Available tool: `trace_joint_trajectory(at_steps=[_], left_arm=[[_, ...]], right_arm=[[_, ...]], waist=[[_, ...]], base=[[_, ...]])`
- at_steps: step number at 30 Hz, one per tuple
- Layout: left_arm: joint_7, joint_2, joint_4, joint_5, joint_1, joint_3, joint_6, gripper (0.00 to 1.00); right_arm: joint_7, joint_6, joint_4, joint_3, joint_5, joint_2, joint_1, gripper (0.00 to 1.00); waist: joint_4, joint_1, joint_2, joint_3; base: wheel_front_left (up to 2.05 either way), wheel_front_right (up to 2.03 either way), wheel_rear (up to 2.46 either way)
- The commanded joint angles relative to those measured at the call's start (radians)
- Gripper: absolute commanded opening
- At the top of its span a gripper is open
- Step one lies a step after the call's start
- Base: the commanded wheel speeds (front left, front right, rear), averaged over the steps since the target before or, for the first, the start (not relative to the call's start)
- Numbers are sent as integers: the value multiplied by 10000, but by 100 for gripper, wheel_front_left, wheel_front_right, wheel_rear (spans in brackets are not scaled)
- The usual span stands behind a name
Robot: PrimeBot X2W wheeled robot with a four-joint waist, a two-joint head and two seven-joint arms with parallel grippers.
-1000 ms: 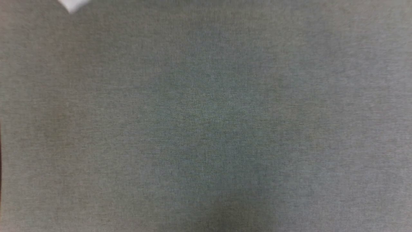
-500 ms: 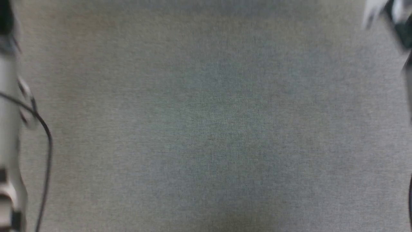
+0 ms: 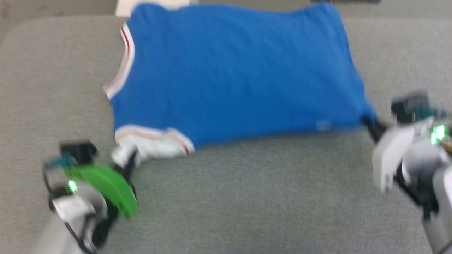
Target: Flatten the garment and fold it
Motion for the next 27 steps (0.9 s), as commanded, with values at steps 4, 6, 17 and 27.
trace_joint_trajectory(at_steps=[4,6,17,27], left_arm=[[208,-157,-234,-17,1269,-512,186,0],[246,-205,-259,-15,1716,-699,218,0],[-216,-262,-494,142,3297,-975,625,0],[-3291,-738,-588,1988,2807,-888,1328,0]], right_arm=[[695,-17,-741,-621,218,251,1789,0],[814,-17,-953,-919,240,551,2443,0],[243,-17,-1600,-2204,-354,2141,5021,0],[-3091,-17,-836,-1758,-748,2308,5071,0]], waist=[[479,1,0,-1004],[482,1,0,-1119],[445,1,0,-1471],[262,1,0,-1288]], base=[[0,0,0],[0,0,0],[0,0,0],[0,0,0]])
